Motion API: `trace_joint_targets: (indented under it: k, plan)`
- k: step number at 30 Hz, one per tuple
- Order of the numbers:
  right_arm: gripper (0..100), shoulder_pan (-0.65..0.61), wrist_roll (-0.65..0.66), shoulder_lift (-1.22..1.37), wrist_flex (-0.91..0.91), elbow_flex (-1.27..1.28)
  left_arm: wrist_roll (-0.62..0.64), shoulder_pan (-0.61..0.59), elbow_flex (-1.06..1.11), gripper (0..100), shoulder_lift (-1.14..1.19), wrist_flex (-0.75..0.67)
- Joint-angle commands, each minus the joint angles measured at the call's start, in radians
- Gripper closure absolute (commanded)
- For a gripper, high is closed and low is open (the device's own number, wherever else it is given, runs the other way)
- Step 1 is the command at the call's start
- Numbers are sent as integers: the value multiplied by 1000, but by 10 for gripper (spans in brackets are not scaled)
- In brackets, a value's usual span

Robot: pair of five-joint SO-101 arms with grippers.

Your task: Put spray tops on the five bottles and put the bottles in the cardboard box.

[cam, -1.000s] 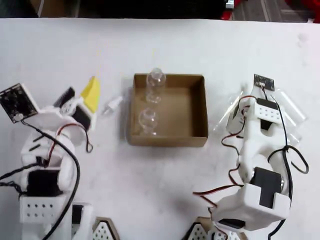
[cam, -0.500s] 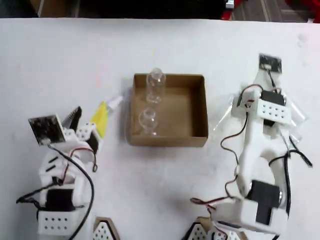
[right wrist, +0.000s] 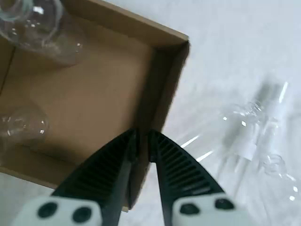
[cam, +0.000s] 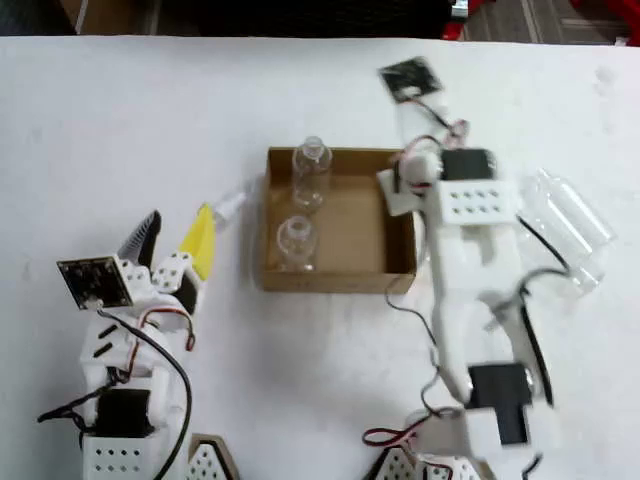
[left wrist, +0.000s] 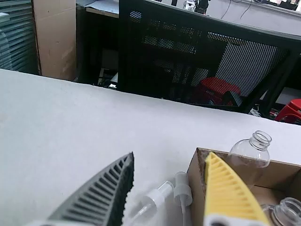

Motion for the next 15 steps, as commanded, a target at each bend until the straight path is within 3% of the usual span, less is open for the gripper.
trace_joint_targets:
  k: [1, 6, 15]
  plan:
    - [981, -90, 5, 171, 48, -195, -34, 39, 3, 779, -12, -29]
    - [981, -99, -132, 372, 58, -313, -64, 48, 21, 779, -12, -38]
    - [981, -159, -150, 512, -54, -338, -68, 48, 21, 779, -12, -40]
